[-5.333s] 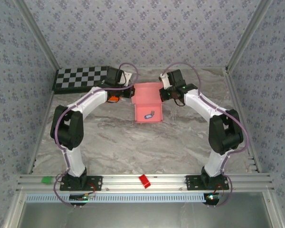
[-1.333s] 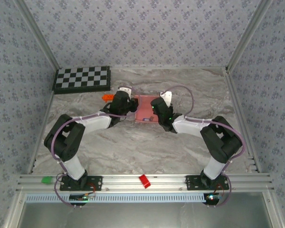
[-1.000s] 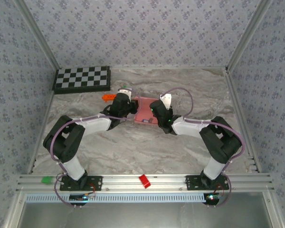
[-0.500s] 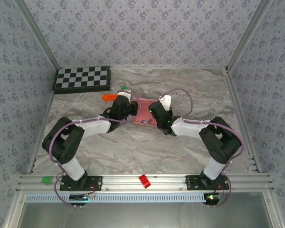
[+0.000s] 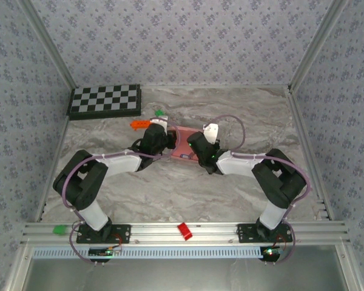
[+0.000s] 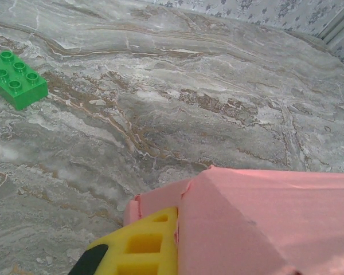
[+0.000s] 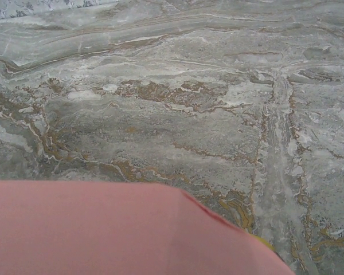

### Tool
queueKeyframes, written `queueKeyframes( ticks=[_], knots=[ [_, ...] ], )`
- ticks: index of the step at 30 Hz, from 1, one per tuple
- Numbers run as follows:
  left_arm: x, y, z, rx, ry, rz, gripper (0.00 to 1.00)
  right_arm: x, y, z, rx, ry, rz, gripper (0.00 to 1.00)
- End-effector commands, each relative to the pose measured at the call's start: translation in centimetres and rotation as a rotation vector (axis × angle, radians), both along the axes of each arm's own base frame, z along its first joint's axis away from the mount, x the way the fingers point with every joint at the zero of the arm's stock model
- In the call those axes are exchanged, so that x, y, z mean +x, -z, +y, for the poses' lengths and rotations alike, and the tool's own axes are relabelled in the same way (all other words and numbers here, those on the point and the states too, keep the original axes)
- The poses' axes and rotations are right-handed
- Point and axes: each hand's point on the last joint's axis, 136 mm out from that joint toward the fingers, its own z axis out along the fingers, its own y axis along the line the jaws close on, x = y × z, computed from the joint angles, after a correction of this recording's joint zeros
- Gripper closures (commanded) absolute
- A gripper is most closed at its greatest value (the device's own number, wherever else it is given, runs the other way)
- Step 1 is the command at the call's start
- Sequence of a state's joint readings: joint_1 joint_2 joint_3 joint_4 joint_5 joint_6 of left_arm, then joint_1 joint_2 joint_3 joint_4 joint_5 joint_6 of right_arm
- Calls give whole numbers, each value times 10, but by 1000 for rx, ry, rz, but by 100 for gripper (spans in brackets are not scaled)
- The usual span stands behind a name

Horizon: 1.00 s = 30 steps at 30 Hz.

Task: Fold the paper box

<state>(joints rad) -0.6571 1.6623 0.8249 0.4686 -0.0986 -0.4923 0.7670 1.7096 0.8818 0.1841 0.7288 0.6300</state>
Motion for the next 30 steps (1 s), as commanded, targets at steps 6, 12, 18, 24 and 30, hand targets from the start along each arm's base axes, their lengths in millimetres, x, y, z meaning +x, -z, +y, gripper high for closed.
queueKeyframes(
  ticks=[6, 12, 18, 24, 30],
  knots=[
    [-17, 26, 8, 34, -9, 84, 100, -7, 14, -3, -35, 39, 34, 90],
    [-21, 30, 8, 38, -6, 91, 100, -11, 19, -3, -48, 38, 42, 90],
    [-26, 33, 8, 39, -1, 96, 100, -16, 22, -4, -66, 40, 47, 90],
    [-30, 38, 9, 41, 0, 103, 100, -22, 24, -4, -88, 39, 51, 89],
    [-36, 43, 10, 41, -1, 108, 100, -27, 28, -4, -102, 40, 60, 88]
  ],
)
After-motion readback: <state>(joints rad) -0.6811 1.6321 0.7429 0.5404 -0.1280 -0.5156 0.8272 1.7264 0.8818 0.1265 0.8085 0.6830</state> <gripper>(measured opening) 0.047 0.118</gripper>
